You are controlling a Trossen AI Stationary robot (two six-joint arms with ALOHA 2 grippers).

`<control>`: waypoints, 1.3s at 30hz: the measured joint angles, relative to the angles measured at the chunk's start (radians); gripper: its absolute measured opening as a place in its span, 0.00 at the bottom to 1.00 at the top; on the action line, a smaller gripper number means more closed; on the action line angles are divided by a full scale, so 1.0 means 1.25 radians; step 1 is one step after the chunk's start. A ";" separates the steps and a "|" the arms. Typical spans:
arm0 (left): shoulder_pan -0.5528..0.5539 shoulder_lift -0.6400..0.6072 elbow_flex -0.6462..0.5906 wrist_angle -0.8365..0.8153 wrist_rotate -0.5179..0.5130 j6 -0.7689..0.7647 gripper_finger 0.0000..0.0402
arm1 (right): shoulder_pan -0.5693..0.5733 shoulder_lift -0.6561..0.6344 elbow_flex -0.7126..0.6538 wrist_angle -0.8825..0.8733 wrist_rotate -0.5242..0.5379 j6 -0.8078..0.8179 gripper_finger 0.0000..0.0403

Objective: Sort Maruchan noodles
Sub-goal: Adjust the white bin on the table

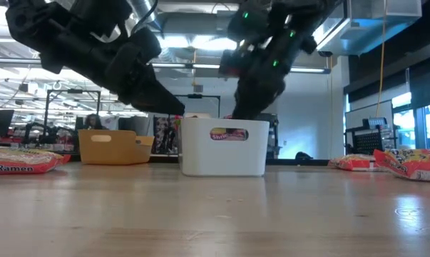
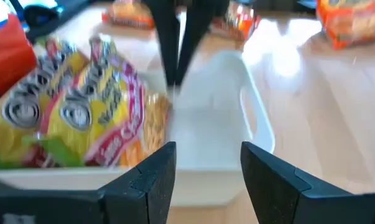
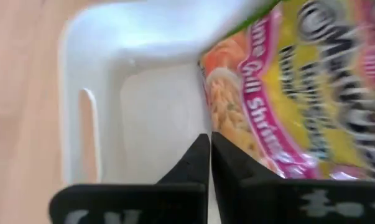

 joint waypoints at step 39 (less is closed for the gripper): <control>0.074 0.021 0.000 -0.088 -0.055 -0.057 0.43 | 0.071 -0.151 -0.297 0.221 0.084 0.188 0.00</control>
